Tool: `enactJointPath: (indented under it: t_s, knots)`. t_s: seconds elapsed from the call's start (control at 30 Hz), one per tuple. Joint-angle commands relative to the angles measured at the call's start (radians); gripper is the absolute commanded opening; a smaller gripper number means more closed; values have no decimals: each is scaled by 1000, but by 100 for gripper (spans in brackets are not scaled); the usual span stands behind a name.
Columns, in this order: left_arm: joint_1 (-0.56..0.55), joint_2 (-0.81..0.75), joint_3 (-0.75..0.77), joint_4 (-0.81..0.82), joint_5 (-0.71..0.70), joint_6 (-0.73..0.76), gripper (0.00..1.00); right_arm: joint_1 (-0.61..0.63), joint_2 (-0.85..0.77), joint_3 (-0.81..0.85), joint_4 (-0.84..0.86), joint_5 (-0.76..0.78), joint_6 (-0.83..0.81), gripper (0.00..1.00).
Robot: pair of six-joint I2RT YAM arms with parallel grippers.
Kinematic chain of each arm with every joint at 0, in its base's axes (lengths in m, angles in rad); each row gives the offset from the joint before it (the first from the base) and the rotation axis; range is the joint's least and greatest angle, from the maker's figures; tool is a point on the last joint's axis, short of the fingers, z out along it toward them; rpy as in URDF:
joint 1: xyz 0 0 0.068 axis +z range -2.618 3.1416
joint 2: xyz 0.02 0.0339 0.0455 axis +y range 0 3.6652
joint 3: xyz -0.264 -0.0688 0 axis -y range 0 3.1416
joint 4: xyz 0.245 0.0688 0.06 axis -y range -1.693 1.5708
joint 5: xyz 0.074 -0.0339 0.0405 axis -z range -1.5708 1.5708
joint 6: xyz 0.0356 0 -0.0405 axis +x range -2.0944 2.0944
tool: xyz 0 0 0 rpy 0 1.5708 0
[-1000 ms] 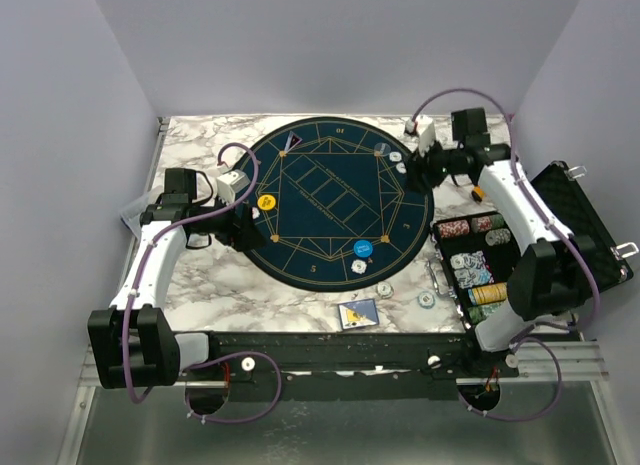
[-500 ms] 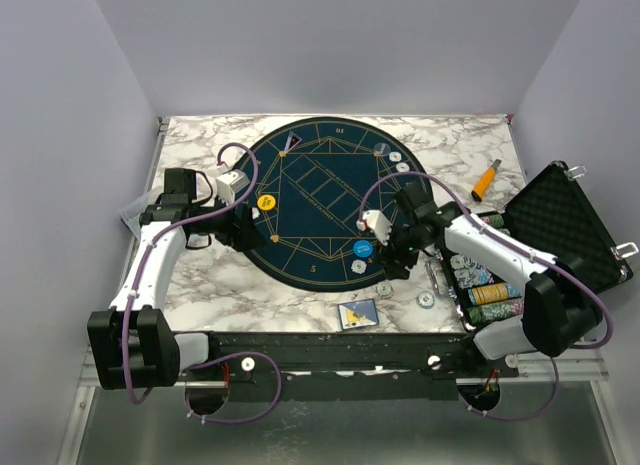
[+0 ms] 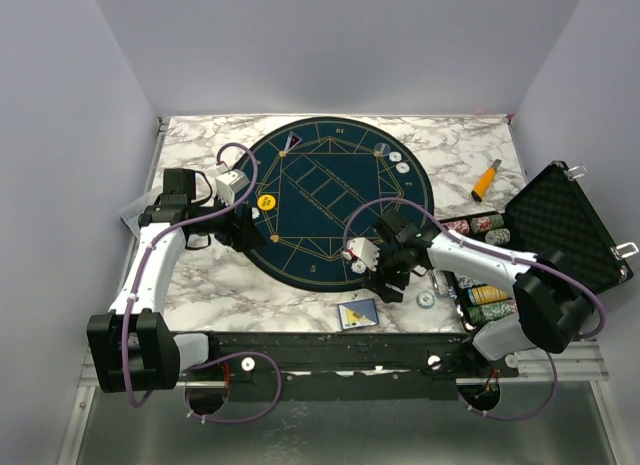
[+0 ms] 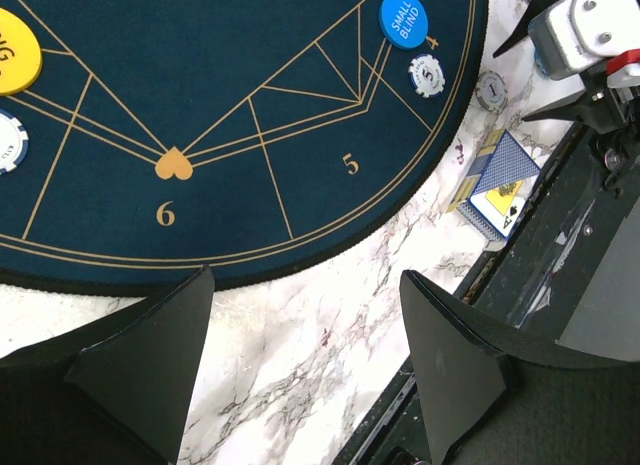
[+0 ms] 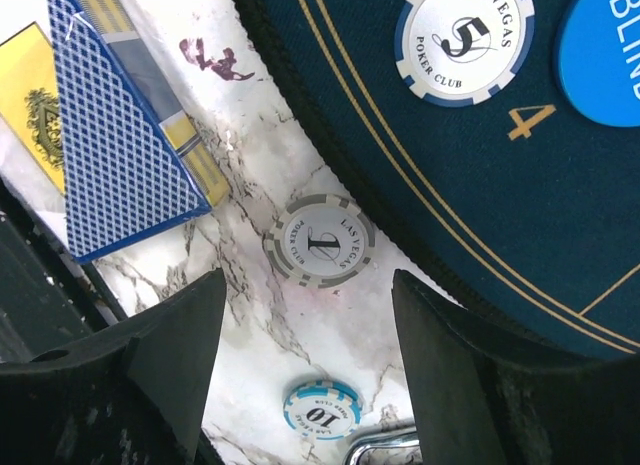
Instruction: Distribute texas hold em gaming equipment
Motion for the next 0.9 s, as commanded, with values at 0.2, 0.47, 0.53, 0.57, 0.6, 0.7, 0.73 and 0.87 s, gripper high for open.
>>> enactJointPath:
  t_s: [0.2,0.47,0.53,0.57,0.6,0.7,0.73,0.87]
  knots:
    - [7,-14,-7,0,14,6,78,53,47,-59,128,130,54,72]
    - [7,-10,-6,0,12,6,78,81,47,-102,160,160,69,63]
    - [7,-8,-4,0,13,5,78,81,49,-107,161,169,70,57]
    - [7,-8,-3,0,13,4,78,82,50,-109,161,174,70,53]
    - [7,-8,-3,0,13,4,78,82,52,-108,160,179,70,48]
    - [7,-8,-4,0,11,5,78,81,51,-105,153,183,75,40]
    - [7,-9,-4,0,10,5,78,81,49,-103,150,181,78,38]
    - [7,-8,-4,0,10,4,78,81,28,-99,145,181,84,29]
